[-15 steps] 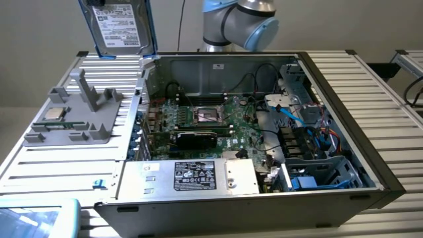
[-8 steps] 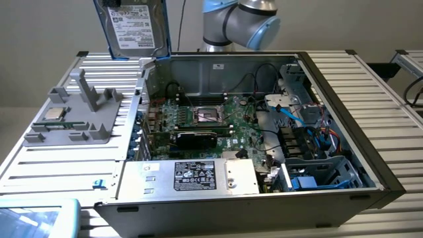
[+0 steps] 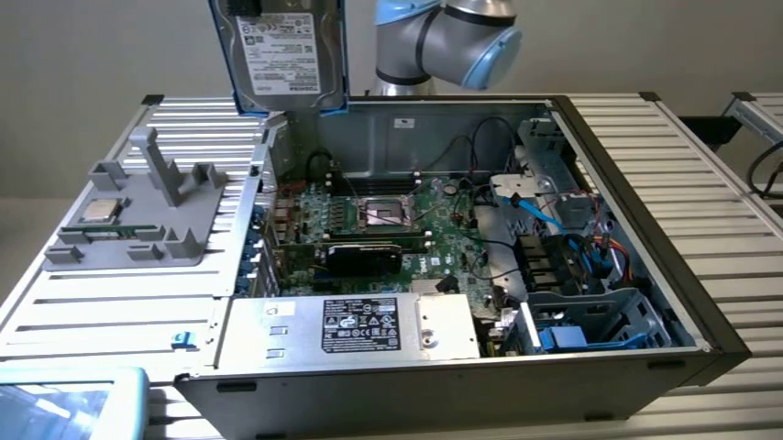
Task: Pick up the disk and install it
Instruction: 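Pick up the disk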
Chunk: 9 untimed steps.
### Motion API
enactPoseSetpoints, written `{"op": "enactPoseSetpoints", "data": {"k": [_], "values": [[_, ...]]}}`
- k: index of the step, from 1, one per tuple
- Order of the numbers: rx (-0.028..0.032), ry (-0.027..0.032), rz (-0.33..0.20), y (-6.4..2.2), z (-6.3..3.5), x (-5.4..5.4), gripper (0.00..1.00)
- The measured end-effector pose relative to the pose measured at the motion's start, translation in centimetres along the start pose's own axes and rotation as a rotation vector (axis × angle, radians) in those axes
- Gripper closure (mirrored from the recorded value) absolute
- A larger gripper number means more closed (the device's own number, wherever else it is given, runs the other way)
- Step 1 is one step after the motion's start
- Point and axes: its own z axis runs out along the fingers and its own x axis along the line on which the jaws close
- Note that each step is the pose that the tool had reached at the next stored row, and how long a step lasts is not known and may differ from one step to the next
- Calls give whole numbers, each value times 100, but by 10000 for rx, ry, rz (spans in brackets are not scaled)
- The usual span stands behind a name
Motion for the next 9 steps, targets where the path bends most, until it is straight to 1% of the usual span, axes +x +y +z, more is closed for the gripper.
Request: {"op": "enactPoseSetpoints", "data": {"k": [9], "values": [[-10,0,0,-399,-9,120,63]]}}
